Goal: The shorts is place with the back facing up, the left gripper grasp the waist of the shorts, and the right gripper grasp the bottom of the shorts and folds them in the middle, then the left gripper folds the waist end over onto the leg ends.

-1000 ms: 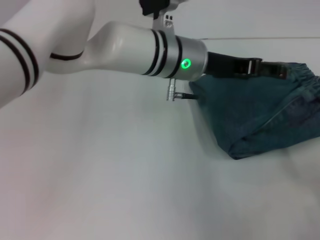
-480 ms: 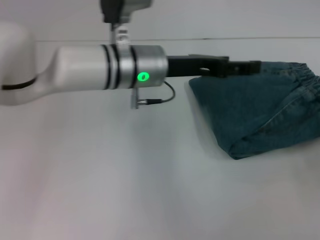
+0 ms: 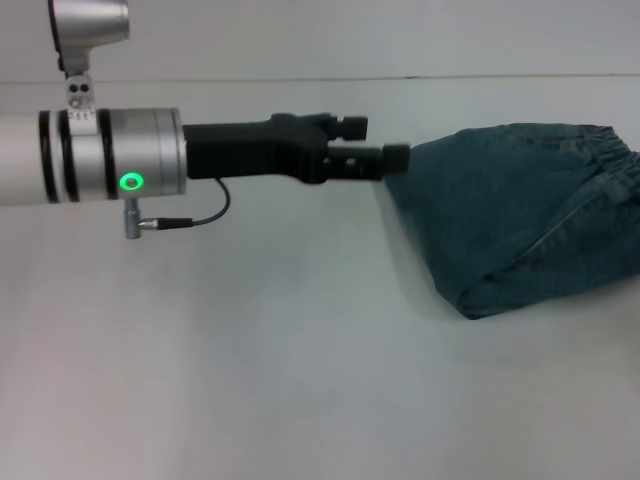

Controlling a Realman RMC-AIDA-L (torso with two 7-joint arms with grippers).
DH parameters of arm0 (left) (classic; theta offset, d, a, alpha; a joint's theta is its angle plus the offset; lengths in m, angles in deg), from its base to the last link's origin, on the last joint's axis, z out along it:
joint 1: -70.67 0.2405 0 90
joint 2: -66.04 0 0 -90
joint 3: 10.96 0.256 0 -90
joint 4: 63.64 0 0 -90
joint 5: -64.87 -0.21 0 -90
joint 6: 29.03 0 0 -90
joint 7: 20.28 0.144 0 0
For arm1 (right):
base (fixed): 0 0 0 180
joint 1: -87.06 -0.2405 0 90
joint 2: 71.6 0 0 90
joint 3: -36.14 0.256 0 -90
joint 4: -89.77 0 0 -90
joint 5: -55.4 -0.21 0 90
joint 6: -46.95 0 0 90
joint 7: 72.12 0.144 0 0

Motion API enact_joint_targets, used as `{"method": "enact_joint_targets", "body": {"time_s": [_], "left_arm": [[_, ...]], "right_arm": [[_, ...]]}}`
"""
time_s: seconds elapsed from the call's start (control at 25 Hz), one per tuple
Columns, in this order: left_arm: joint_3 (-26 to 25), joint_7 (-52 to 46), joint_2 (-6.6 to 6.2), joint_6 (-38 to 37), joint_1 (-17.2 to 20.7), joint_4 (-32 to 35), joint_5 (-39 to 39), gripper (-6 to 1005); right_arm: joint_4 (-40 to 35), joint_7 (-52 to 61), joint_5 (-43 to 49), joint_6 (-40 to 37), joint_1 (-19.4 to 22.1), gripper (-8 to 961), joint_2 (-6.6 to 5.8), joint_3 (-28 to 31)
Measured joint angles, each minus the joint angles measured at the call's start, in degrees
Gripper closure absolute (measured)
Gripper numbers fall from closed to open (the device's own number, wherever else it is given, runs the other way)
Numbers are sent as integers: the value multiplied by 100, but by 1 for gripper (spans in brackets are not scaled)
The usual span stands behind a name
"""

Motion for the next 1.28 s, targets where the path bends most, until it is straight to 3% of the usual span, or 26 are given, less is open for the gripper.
{"method": "enact_joint_targets", "body": {"time_s": [0.04,0.08,0.36,0.56,0.88,1.28], "left_arm": [[0,0,0,0,0,0,0,38],[-227,-39,-92,-297,-32,41,-497,38],[-726,-86,-146,-665,19,361,-1460,37],[-1250,-94,-207,-968,91,444,-2040,37],[-1906,-179,-297,-1438,167,524,-2836,37],[-2065,-183,-301,-1631,278,645,-3123,37]], "right_arm": [[-105,117,81,-107,-10,6,-19,-8],[-249,238,170,-226,-20,6,-38,-17],[-990,722,781,-1010,-93,6,-119,-93],[-1170,796,1114,-1390,-147,7,-187,-122],[-1309,802,1526,-1548,-249,6,-197,-131],[-1325,808,1551,-1588,-314,7,-228,-154]]}}
